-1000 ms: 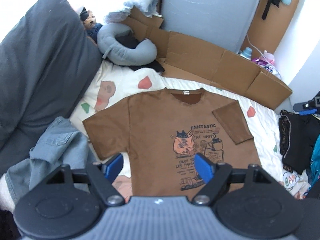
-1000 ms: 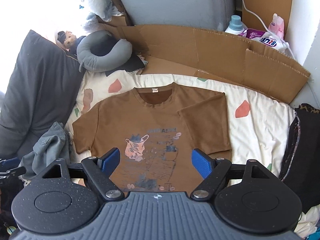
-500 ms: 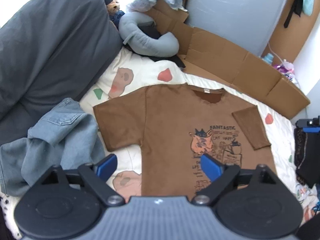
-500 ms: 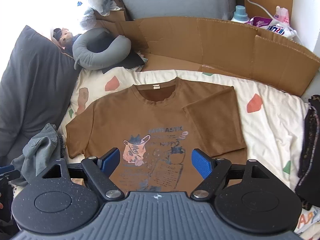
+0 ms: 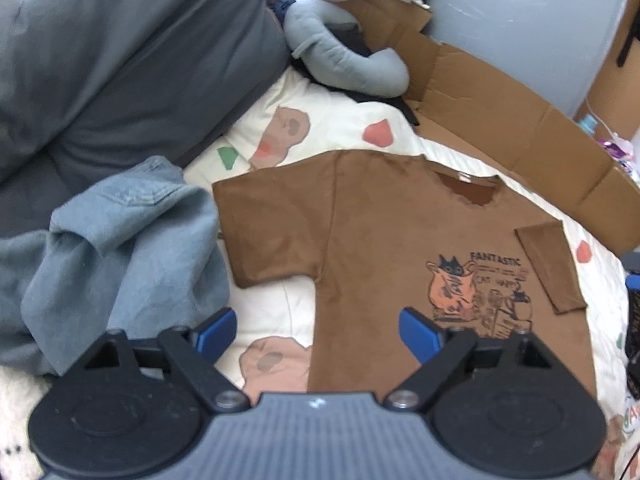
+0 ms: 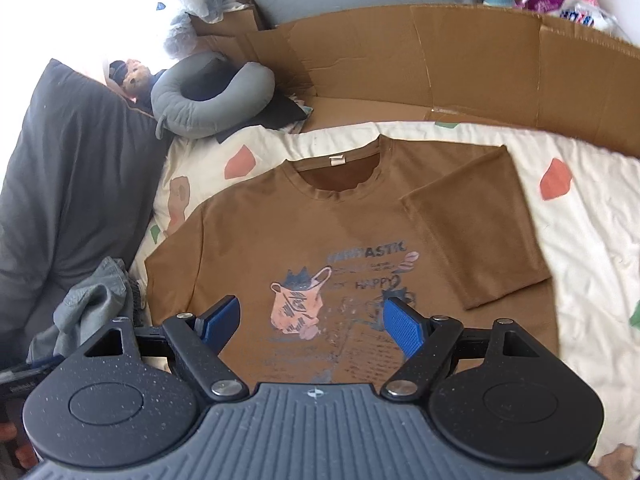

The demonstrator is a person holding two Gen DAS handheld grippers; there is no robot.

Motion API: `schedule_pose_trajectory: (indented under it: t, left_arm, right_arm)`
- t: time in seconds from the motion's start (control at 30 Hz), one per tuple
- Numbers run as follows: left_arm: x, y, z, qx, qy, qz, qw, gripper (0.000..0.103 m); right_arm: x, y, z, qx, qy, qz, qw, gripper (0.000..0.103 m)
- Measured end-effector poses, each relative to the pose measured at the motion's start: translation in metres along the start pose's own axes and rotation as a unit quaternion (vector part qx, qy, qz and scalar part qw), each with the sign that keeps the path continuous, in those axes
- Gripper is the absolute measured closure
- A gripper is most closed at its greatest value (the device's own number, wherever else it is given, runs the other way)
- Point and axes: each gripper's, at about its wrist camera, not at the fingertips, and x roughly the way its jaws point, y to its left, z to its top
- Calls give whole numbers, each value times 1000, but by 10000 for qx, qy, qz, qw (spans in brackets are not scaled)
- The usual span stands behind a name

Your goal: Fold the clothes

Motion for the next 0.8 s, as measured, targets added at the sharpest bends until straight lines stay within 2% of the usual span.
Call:
schedule_pose_trajectory:
  t: [0.13,0.17,0.27,0.4,0.5,0.57,0.67,0.8]
  left_arm:
    - [21,5,-6,-197,-107,64,9997,22]
    - [26,7,-7,-255,-148,60,9995,28]
    - [43,10,-11,-513,-193,-1,9985,38]
    - [65,9,-13,-607,-219,222,9977,43]
    - [82,12,-15,-728,-243,147,9969,45]
    - [92,15,-16,-853,-228,193,9959,54]
    - [107,22,-17,-1091,-253,166,9936,59]
    - [125,31,-18,-1398,-359,-2,9895,60]
  right_arm:
    - [20,2,-5,3,14,55,10000,19]
    - [26,4,-7,-48,19,39,10000,19]
    - [44,6,-11,-73,58,30,10000,19]
    - [69,5,-19,-20,176,-3,9998,19]
    - [88,9,-27,-119,356,-40,9993,20]
    - [99,10,-32,-180,429,-66,9989,20]
    - [115,13,-35,-145,452,22,9989,20]
    - [139,23,-39,-202,527,140,9983,25]
